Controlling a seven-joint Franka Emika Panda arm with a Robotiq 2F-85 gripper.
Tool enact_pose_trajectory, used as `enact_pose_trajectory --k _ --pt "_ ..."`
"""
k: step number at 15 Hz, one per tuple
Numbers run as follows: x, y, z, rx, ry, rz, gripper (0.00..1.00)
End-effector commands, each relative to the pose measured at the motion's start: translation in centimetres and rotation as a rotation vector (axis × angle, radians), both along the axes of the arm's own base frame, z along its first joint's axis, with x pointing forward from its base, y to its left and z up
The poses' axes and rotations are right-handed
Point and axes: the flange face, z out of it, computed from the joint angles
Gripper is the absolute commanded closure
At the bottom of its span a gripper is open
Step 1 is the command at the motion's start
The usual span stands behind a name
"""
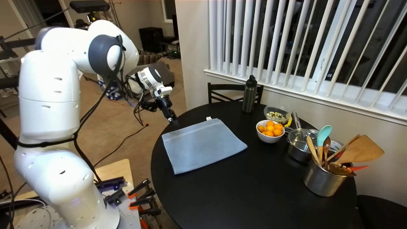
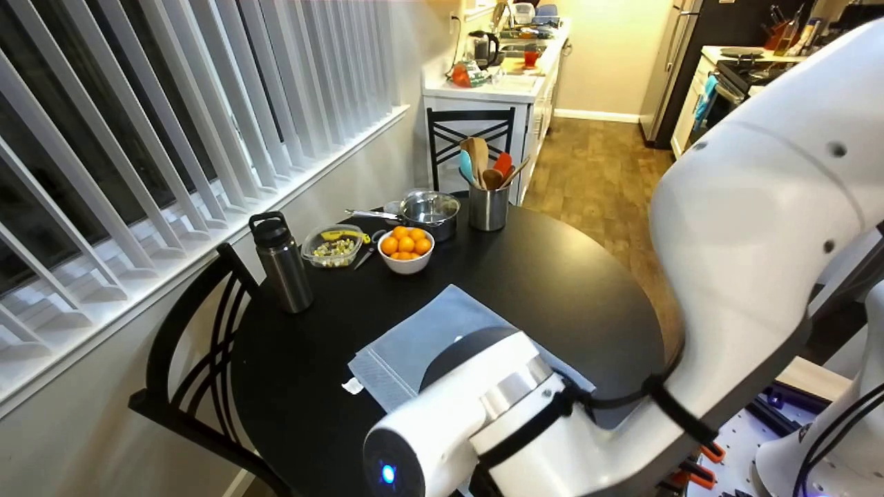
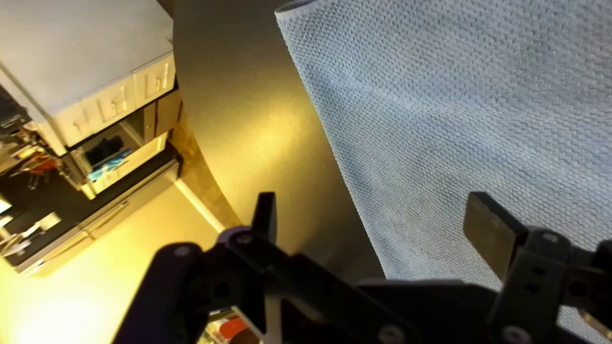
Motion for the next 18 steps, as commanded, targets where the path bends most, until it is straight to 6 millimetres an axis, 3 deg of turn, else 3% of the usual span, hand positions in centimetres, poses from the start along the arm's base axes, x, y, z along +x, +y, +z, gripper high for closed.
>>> enact_pose_trajectory --k 1,7,12,13,18 --pt "1.2 1.7 -4.0 -0.162 -0.073 -0.051 0.00" --pt "3.7 6.2 -4.6 -0.113 0.018 0.013 0.00" --pt "5.8 9.1 -3.8 -0.012 0.150 0.213 0.00" --pt "5.2 8.4 -3.9 -0.031 0.097 0.136 0.00" --pt "5.7 9.0 -3.9 -0.012 0.131 0.180 0.00"
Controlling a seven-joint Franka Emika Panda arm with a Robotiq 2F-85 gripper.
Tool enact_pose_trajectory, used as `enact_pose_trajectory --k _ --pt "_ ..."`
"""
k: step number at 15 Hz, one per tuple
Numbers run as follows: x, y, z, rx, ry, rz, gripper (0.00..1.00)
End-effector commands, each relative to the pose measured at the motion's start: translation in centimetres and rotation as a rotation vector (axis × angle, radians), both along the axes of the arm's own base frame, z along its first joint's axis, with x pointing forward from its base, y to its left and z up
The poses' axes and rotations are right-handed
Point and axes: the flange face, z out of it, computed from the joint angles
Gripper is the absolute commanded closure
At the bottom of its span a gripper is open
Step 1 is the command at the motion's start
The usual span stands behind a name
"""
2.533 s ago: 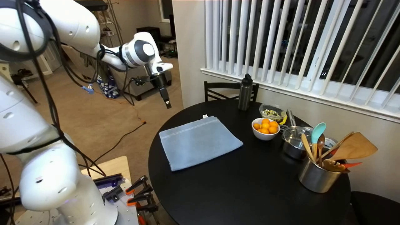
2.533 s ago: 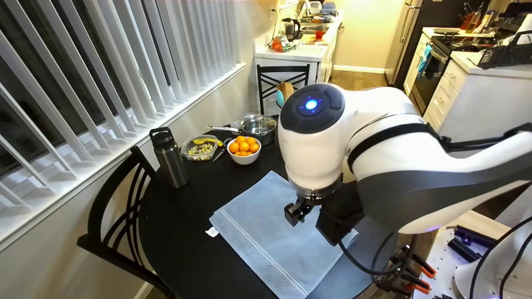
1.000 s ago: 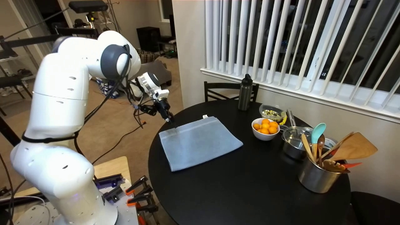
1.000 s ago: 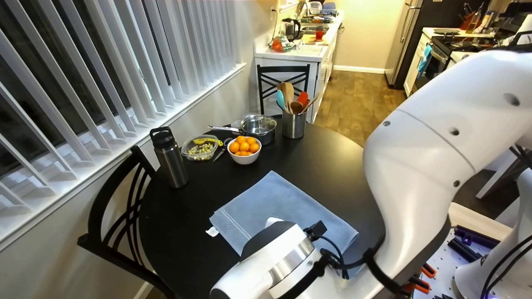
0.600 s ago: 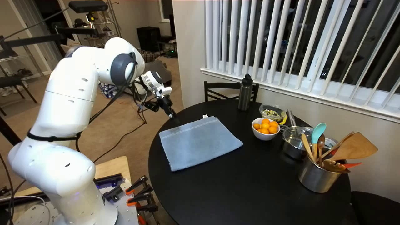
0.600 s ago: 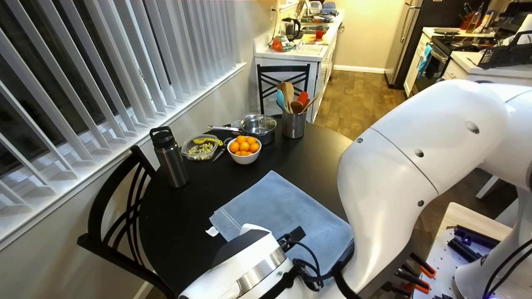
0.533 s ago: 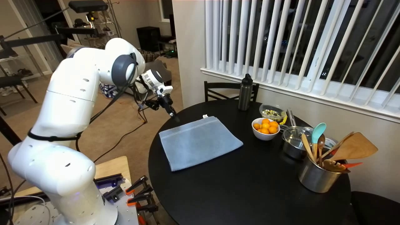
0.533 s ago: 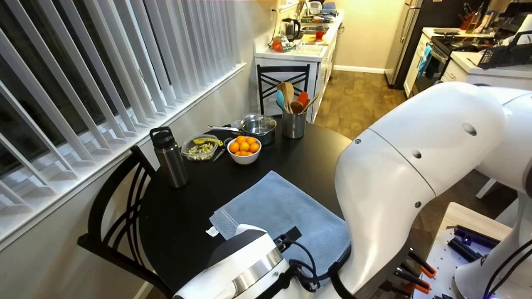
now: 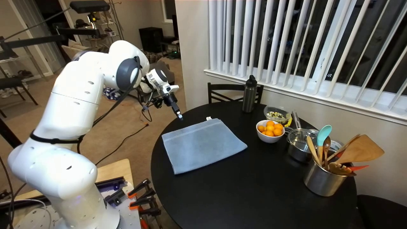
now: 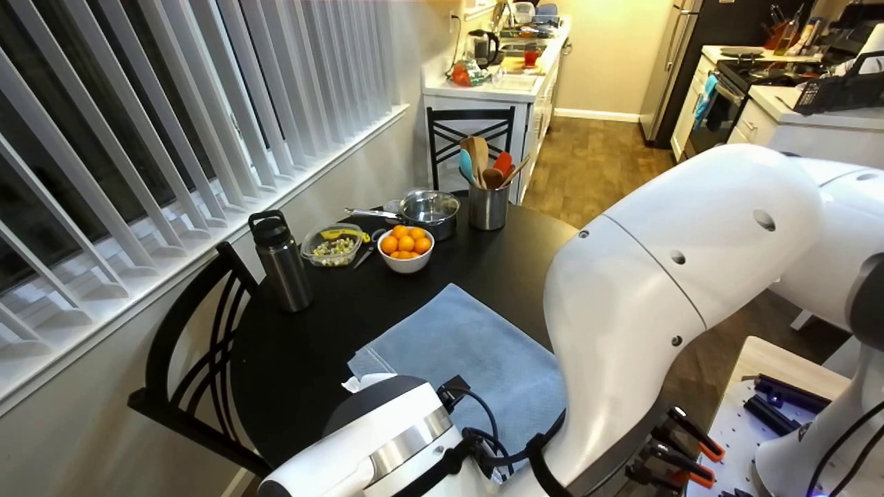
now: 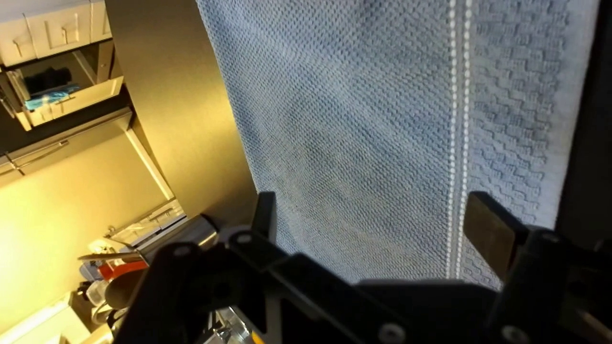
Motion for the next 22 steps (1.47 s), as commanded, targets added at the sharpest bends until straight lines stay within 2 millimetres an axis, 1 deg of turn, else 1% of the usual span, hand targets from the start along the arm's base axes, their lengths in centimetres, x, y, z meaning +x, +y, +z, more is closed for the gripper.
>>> enact_pose_trajectory --k 1,6,9,12,14,17,22 --pt "0.0 0.3 -0.3 -0.014 0.003 0.010 0.00" --pt "-0.1 1.9 -4.0 -0.057 0.026 0.055 0.00" --pt "-0.2 2.7 -5.5 -0.048 0.072 0.077 0.00" --pt "-0.4 4.0 -6.1 -0.006 0.134 0.151 0.00" --pt "-0.3 4.4 -6.3 0.009 0.161 0.180 0.00" --pt "-0.1 4.1 -6.6 0.010 0.203 0.182 0.00" --pt "0.7 2.5 -8.2 0.020 0.244 0.149 0.00"
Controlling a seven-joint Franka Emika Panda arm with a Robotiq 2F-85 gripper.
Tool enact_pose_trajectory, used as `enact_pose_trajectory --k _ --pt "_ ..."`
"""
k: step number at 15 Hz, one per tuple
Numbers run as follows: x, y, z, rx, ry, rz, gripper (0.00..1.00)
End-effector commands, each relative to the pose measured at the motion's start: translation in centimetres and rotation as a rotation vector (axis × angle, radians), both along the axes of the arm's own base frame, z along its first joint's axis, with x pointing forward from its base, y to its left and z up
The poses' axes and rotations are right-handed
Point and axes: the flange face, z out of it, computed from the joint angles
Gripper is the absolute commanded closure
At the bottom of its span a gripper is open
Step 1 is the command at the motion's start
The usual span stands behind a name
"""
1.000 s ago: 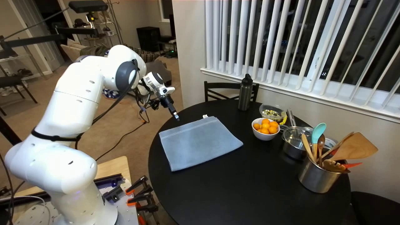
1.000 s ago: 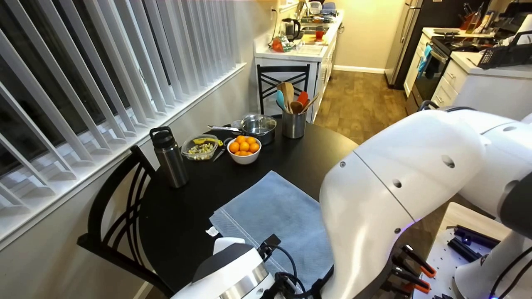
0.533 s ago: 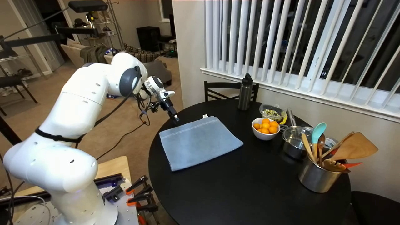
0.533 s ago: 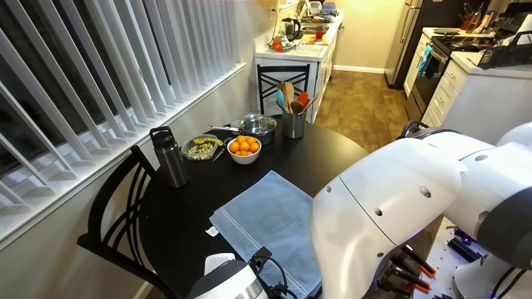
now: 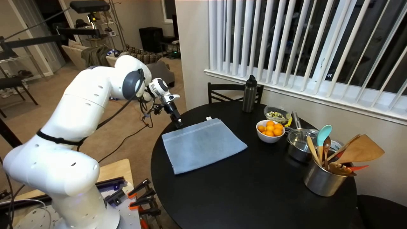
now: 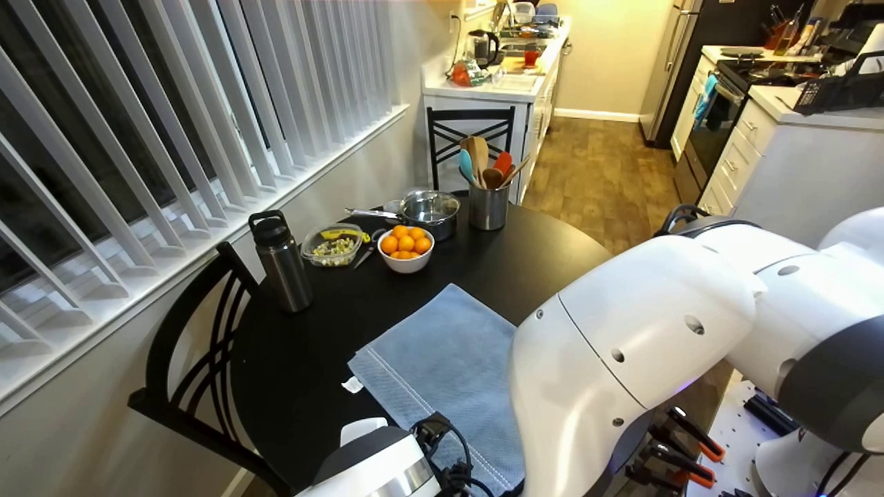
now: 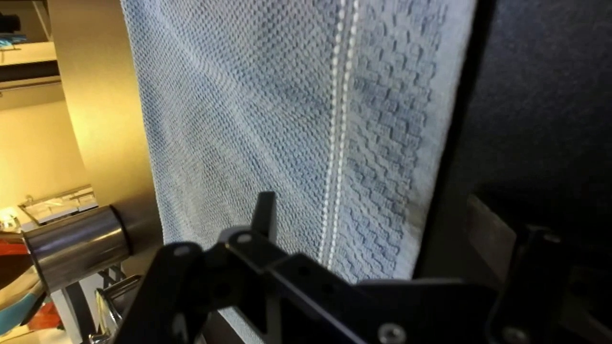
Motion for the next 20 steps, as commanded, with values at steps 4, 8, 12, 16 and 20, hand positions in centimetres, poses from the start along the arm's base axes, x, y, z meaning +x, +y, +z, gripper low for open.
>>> enact_pose_trajectory --k 4,8,12,16,20 --pt "1.3 -1.4 -1.1 0.008 0.028 -0.006 0.00" --pt "2.0 -2.4 -1.6 -0.017 0.025 -0.025 0.00" --pt "2.6 -3.2 -1.5 -0.036 0.008 -0.040 0.00" --pt "3.2 -3.8 -1.3 -0.032 -0.004 -0.051 0.00" --pt "3.5 -4.0 -0.8 -0.026 -0.029 -0.050 0.00"
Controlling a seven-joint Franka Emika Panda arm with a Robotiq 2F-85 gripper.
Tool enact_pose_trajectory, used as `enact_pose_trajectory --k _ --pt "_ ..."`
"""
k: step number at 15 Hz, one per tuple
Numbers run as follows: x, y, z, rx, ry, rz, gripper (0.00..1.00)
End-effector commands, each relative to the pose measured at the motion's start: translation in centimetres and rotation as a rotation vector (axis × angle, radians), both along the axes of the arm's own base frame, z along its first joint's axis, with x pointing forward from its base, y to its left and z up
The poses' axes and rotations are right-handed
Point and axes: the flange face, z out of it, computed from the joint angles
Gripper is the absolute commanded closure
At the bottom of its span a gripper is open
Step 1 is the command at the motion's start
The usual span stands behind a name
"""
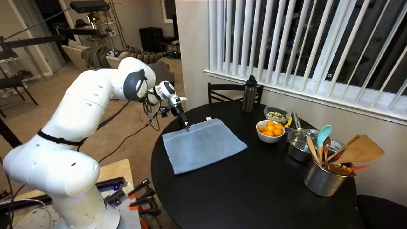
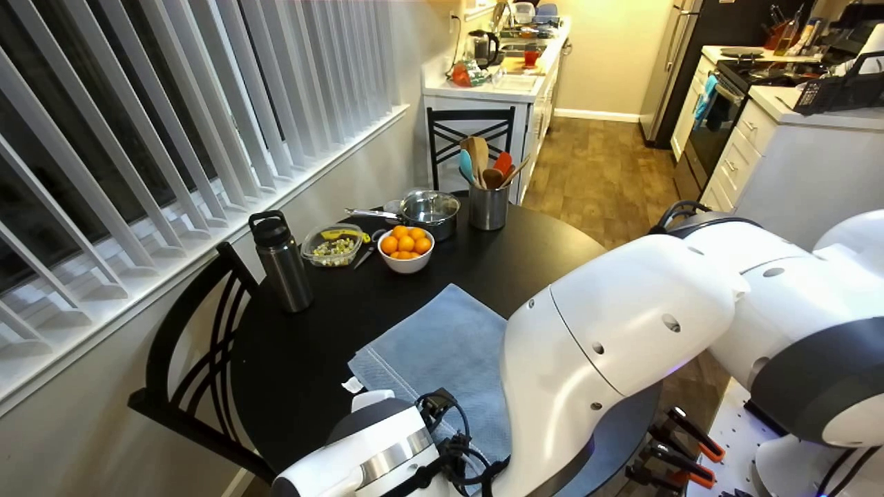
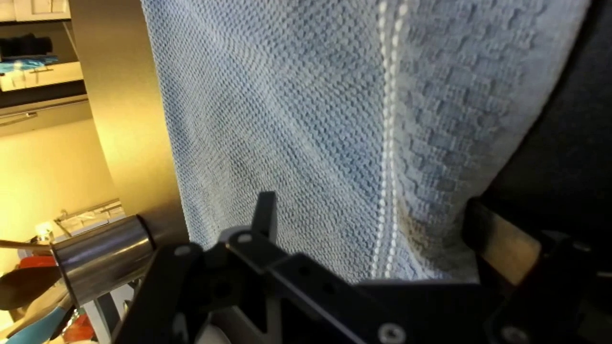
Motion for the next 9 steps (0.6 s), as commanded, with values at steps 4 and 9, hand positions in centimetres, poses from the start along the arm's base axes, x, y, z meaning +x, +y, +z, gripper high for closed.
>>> enact_pose_trajectory --k 4,9 --pt "0.37 -0.42 0.64 -0.016 -0.024 0.008 0.00" --pt "0.66 -0.51 0.89 -0.022 -0.039 0.021 0.33"
